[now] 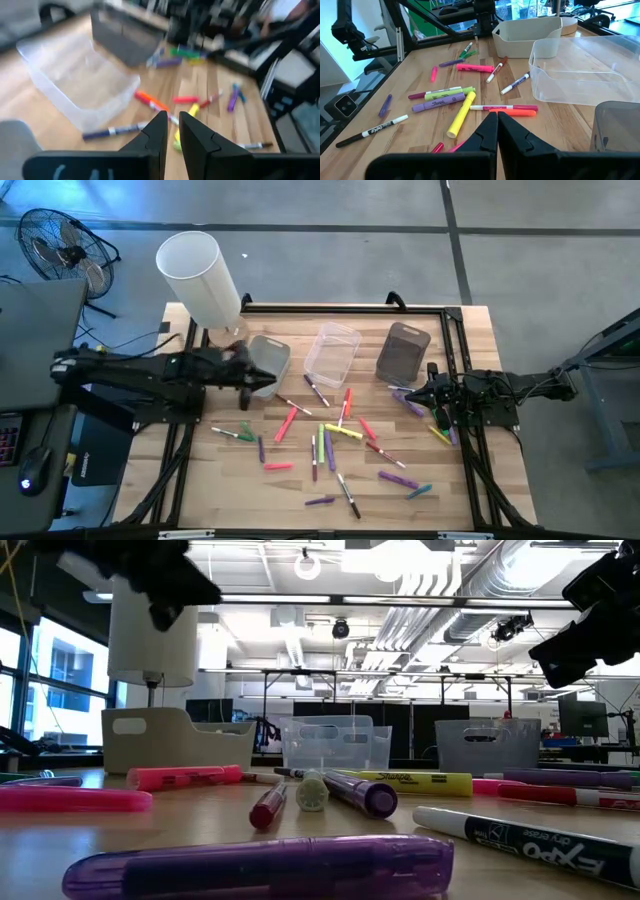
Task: Pick & Place Markers
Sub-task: Put the pink highlighter into the gray bin
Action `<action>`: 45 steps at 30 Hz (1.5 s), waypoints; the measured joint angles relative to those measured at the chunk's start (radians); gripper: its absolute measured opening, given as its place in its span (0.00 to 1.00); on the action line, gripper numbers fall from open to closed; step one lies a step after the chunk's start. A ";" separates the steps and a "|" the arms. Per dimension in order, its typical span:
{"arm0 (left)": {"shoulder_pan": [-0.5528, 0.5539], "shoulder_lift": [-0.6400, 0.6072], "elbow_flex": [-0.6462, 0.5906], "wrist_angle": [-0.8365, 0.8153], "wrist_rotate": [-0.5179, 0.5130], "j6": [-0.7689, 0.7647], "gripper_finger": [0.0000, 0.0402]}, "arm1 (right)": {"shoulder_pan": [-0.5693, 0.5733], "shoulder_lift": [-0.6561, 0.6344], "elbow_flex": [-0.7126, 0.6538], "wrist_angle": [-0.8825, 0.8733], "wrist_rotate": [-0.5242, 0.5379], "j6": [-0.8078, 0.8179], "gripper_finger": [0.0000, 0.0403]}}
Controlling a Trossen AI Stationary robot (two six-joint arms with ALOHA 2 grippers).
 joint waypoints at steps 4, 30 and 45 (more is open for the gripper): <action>-0.044 0.198 0.230 -0.265 -0.022 -0.087 0.11 | 0.000 0.000 0.000 0.000 0.000 0.000 0.00; -0.200 0.854 0.585 -0.712 0.043 -0.807 0.24 | 0.000 0.002 0.000 0.000 0.000 0.000 0.00; -0.200 1.024 0.589 -0.667 0.004 -0.915 0.38 | 0.000 0.001 0.000 0.000 0.000 0.000 0.00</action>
